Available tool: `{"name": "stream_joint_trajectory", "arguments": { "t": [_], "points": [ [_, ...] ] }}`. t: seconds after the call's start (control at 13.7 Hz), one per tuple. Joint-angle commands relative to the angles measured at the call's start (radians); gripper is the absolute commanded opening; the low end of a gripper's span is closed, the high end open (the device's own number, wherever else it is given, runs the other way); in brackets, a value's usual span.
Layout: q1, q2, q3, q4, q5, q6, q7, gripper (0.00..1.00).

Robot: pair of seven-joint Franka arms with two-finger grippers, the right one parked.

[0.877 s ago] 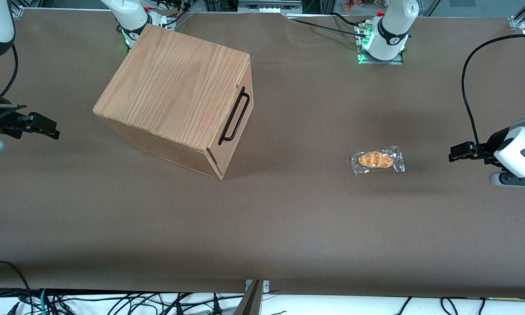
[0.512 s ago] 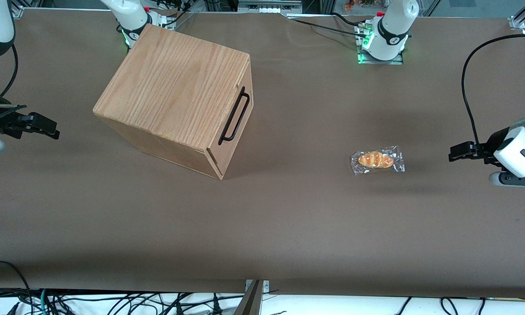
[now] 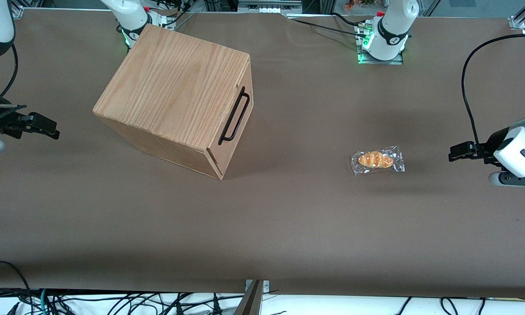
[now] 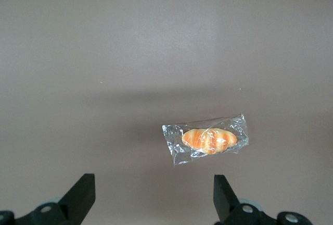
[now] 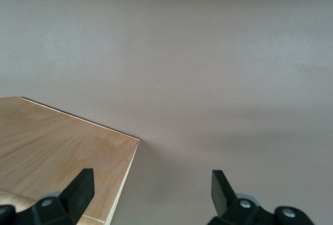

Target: Open top drawer with left arm

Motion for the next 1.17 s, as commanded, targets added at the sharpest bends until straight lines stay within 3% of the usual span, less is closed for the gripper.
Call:
{"name": "stream_joint_trajectory", "arguments": {
  "t": [0.0, 1.1],
  "points": [
    [0.002, 0.001, -0.005, 0.015, 0.022, -0.018, 0.02, 1.0],
    [-0.04, 0.001, -0.011, 0.018, 0.006, -0.016, 0.003, 1.0]
  ]
}}
